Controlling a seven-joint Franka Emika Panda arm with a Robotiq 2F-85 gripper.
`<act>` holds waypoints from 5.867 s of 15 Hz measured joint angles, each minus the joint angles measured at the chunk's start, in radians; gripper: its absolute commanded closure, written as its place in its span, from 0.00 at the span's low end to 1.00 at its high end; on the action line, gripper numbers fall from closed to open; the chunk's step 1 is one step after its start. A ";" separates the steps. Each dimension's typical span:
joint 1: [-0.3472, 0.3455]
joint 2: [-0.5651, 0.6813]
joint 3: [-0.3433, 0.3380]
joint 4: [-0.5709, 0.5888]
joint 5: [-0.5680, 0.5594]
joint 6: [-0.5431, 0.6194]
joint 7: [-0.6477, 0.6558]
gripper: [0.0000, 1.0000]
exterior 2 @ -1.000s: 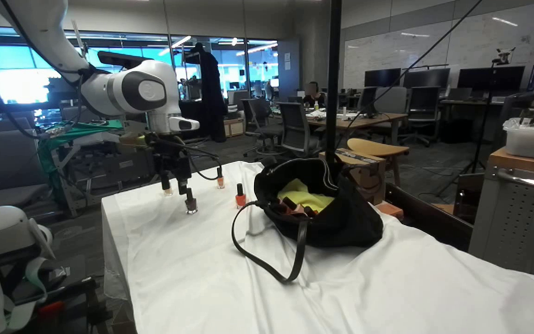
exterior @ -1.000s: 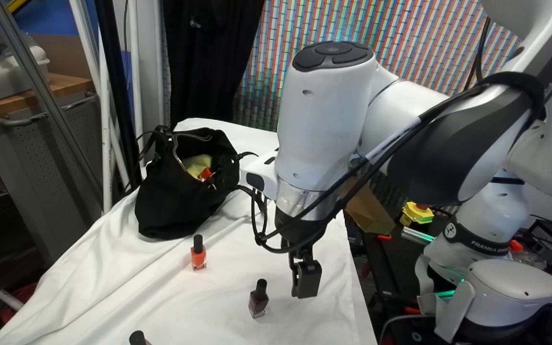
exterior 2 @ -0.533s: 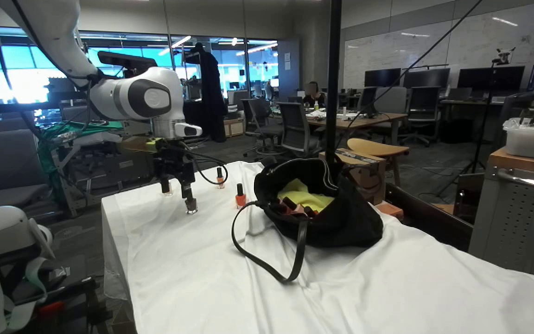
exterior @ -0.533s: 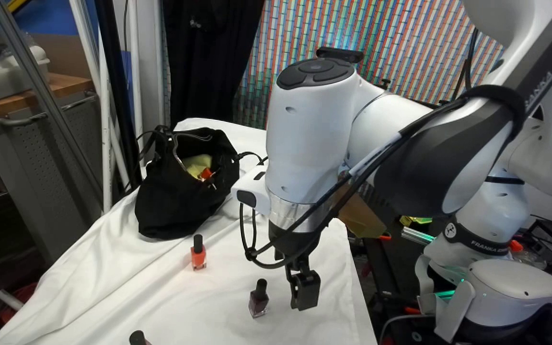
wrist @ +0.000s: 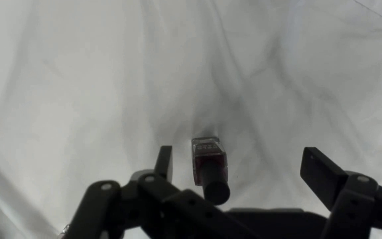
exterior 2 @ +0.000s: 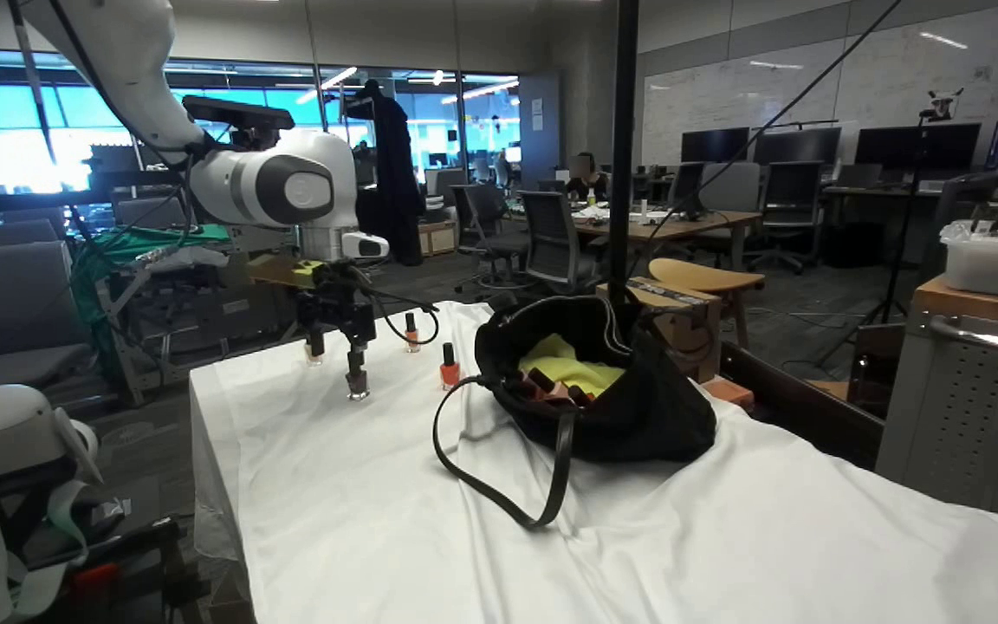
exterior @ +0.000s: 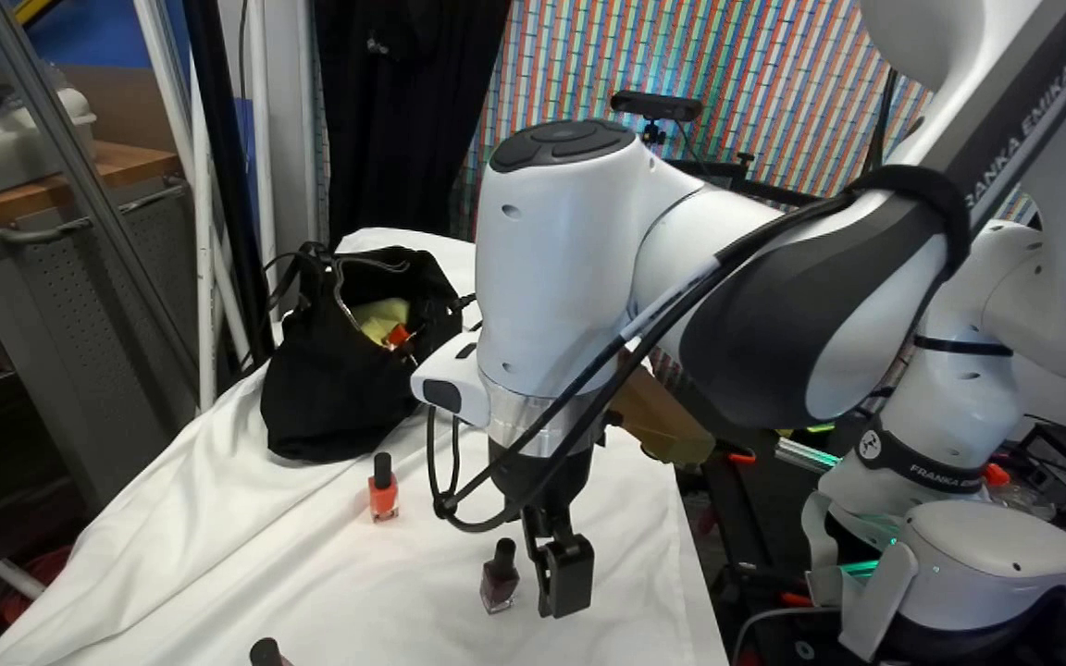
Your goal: Put the nail polish bottles in the bag
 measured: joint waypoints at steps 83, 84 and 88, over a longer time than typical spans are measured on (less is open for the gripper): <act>-0.158 0.103 -0.326 0.265 -0.302 0.272 0.394 0.33; -0.156 0.122 -0.332 0.284 -0.301 0.272 0.404 0.28; -0.146 0.164 -0.350 0.330 -0.301 0.272 0.414 0.02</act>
